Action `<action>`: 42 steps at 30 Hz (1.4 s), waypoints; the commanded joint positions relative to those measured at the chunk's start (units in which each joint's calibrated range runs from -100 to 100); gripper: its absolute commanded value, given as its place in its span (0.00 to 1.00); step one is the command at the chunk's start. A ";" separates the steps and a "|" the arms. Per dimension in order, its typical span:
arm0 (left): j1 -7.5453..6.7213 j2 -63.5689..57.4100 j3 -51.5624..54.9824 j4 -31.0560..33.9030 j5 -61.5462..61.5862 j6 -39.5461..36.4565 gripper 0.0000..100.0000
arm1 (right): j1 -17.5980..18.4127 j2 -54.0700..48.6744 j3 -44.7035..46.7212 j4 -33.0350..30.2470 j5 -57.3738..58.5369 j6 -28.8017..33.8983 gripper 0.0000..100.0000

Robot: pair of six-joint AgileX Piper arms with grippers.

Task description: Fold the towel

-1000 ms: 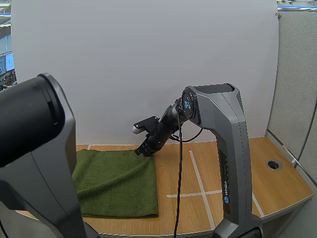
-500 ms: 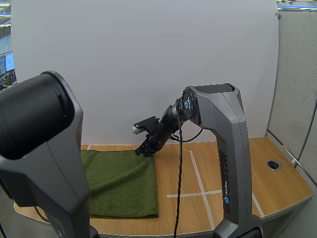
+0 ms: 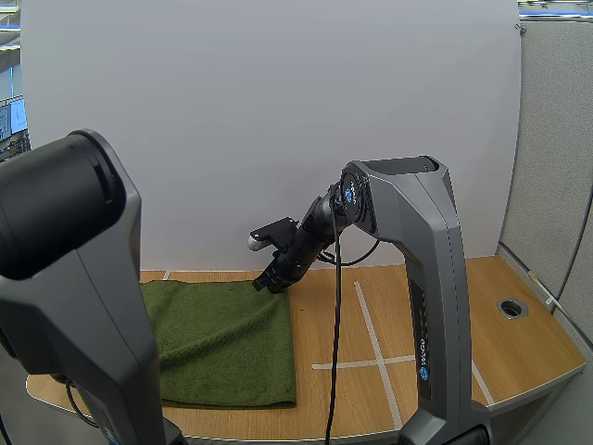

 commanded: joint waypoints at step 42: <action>-14.64 26.61 -42.92 -13.54 18.96 -13.65 0.00 | -0.31 -0.54 -0.02 -2.01 4.27 2.48 0.00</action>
